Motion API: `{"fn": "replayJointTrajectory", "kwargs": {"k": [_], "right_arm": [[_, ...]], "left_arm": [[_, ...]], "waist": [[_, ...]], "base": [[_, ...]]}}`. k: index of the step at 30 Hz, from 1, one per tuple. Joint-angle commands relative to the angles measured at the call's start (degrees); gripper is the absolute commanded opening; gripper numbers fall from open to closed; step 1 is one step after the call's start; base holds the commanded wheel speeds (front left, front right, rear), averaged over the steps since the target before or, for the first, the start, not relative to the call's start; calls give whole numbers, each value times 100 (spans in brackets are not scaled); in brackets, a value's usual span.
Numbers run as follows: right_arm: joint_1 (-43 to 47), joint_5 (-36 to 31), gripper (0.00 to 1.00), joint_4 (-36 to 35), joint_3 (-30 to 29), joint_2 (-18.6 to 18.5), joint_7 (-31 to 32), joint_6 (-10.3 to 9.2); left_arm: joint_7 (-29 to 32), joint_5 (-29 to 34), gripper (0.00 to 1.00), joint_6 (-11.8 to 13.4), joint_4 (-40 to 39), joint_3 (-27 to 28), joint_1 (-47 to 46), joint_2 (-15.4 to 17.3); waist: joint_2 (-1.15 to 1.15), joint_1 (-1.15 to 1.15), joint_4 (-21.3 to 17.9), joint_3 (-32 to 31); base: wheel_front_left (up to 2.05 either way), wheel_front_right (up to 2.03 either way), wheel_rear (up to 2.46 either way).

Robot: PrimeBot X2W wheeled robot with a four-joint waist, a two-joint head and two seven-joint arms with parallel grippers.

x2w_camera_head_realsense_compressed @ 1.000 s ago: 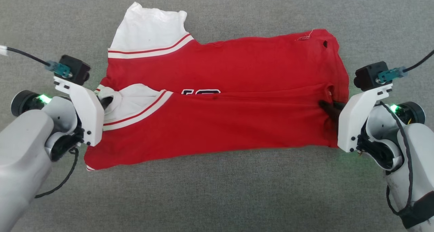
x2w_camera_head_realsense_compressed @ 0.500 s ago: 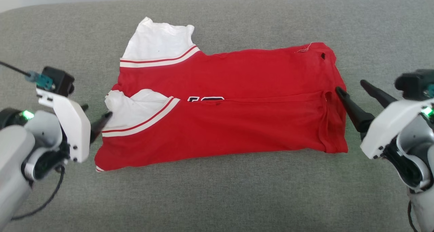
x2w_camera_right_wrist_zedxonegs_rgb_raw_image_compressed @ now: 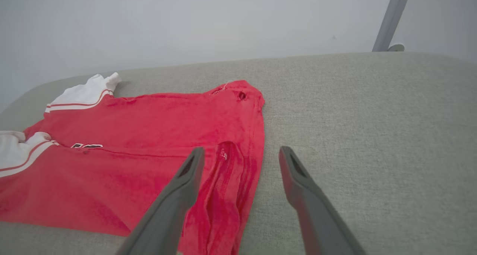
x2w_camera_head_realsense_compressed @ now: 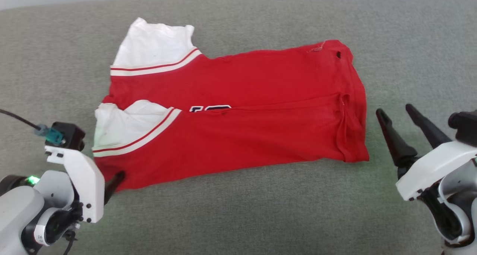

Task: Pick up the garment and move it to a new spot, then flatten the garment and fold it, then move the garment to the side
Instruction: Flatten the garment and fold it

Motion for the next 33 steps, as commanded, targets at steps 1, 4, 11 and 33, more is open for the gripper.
{"fn": "replayJointTrajectory", "kwargs": {"k": [1, 4, 11, 33], "right_arm": [[50, -4, 100, -24, -9, 58, 79, 0], [115, -32, 100, 19, 71, 84, 381, 0], [-198, -8, 100, 463, 296, 114, 1233, 0], [-811, 215, 0, 1592, 898, -179, 2969, 13]], "left_arm": [[30, -106, 100, 51, 99, 34, 63, -40], [134, -242, 100, 38, 439, 28, 92, -171], [372, -314, 0, -279, 1121, -132, -114, -651], [318, -101, 0, -866, 1607, -220, -659, -1173]], "waist": [[0, 0, -61, 47], [0, 0, -122, 105], [0, 0, -121, 247], [0, 0, 301, 360]], "base": [[0, 0, 0], [0, 0, 0], [0, 0, 0], [0, 0, 0]]}}
